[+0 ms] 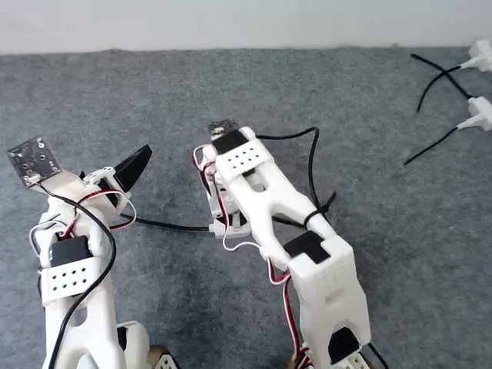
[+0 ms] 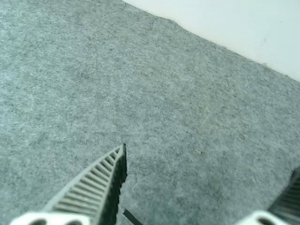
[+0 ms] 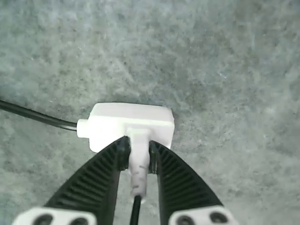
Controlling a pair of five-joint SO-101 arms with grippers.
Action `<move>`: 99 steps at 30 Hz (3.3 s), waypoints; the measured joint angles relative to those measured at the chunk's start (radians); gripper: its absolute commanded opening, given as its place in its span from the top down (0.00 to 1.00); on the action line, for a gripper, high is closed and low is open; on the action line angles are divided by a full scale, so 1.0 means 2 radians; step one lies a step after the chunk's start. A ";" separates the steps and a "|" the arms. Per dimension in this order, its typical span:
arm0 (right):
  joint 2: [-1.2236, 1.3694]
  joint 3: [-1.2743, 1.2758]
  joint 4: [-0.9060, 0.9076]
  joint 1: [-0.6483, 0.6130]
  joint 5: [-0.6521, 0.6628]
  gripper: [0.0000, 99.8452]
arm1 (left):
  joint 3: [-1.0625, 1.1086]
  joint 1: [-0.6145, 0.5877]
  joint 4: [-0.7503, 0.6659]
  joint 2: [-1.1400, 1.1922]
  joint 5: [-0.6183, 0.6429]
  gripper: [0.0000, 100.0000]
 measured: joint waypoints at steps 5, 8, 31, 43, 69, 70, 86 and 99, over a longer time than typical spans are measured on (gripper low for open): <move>0.011 -0.107 0.059 0.026 0.005 0.69 | 0.000 0.000 0.000 0.000 0.000 0.50; 0.012 -0.140 0.060 0.029 0.007 0.55 | 0.000 0.000 0.000 0.000 0.000 0.50; -0.255 -0.231 0.061 0.135 0.042 0.44 | 0.007 0.111 -0.027 0.000 -0.124 0.50; -0.580 0.021 0.061 0.137 0.087 0.44 | -0.006 0.120 0.124 -0.130 -0.216 0.50; -1.204 0.917 -0.210 0.311 0.217 0.44 | 0.304 0.119 0.310 -0.499 -0.429 0.50; -1.199 0.932 -0.219 0.322 0.219 0.44 | 0.305 0.119 0.310 -0.499 -0.432 0.50; -1.204 1.023 -0.208 0.357 0.220 0.44 | 0.305 0.119 0.310 -0.499 -0.434 0.50; -1.204 1.023 -0.164 0.367 0.220 0.44 | 0.305 0.119 0.310 -0.499 -0.435 0.50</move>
